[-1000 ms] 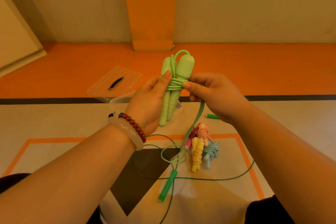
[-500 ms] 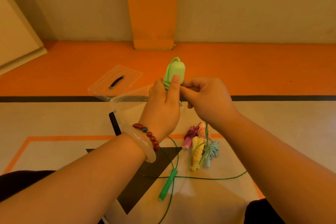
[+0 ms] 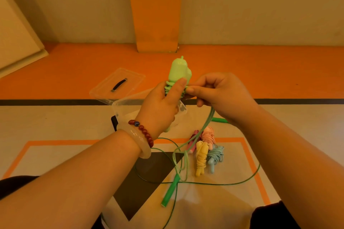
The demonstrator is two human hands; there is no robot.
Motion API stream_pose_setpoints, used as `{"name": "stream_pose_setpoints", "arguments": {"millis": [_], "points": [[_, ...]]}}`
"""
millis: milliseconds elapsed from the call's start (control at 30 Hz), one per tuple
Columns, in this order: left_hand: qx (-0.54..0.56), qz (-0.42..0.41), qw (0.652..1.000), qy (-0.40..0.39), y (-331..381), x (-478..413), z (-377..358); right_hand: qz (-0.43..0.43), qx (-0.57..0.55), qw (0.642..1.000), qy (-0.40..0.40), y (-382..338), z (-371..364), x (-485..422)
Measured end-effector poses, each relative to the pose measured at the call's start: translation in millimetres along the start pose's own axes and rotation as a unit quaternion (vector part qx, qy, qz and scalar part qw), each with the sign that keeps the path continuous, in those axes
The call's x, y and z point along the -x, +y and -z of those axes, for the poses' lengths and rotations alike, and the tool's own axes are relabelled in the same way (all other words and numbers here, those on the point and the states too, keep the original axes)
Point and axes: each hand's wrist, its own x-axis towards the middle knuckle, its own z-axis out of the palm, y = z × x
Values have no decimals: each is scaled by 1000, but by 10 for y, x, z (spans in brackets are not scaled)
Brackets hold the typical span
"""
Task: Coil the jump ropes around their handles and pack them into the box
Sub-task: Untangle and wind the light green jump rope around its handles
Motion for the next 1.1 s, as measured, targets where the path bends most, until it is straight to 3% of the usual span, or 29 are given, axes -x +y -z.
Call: {"name": "stream_pose_setpoints", "arguments": {"millis": [100, 333, 500, 667, 767, 900, 1100], "points": [[73, 33, 997, 3, 11, -8, -47, 9, -25, 999, 29, 18, -19, -3], [235, 98, 967, -30, 139, -6, -22, -27, -82, 996, -10, 10, 75, -22], [258, 92, 959, -67, 139, 7, 18, -51, -127, 990, 19, 77, 21, -63], [261, 101, 957, -70, 110, 7, 40, -99, -161, 980, -66, 87, 25, -39], [203, 84, 974, -46, 96, -2, 38, -106, -154, 982, -26, 67, 44, -37], [188, 63, 975, -99, 81, 2, 45, -97, -145, 984, 34, 48, 100, -76], [189, 56, 968, -155, 37, -45, 133, -124, -139, 983, 11, 27, 154, -85]]}}
